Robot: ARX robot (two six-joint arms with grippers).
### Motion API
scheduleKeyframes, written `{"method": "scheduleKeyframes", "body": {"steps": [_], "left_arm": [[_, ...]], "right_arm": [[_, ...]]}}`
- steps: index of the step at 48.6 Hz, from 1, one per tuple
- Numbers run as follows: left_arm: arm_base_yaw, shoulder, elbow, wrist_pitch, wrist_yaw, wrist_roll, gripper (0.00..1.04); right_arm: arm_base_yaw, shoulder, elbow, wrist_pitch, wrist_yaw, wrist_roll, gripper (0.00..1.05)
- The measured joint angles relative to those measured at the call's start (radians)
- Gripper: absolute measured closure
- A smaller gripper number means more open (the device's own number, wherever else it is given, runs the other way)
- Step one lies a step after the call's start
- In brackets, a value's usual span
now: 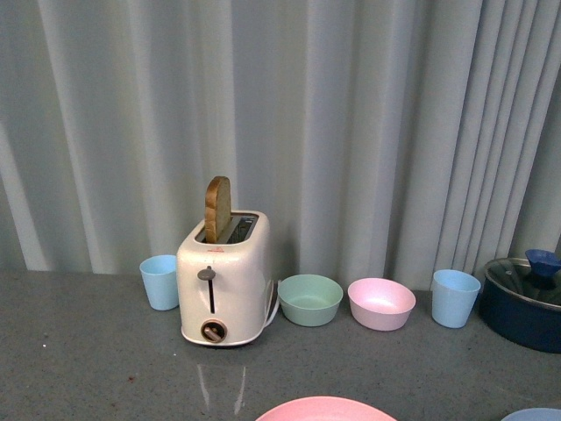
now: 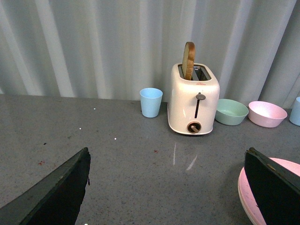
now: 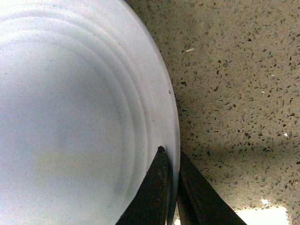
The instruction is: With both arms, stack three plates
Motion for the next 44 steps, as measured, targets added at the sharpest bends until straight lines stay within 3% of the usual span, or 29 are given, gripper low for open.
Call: {"method": "scheduleKeyframes", "body": {"steps": [31, 40, 44], "left_arm": [[0.000, 0.000, 0.000, 0.000, 0.000, 0.000, 0.07], [0.000, 0.000, 0.000, 0.000, 0.000, 0.000, 0.07], [0.000, 0.000, 0.000, 0.000, 0.000, 0.000, 0.07]], "right_arm": [[-0.050, -0.257, 0.028, -0.118, 0.006, 0.003, 1.01], [0.021, -0.378, 0.031, -0.127, -0.019, 0.049, 1.01], [0.093, -0.417, 0.026, -0.116, -0.030, 0.085, 1.01]]}}
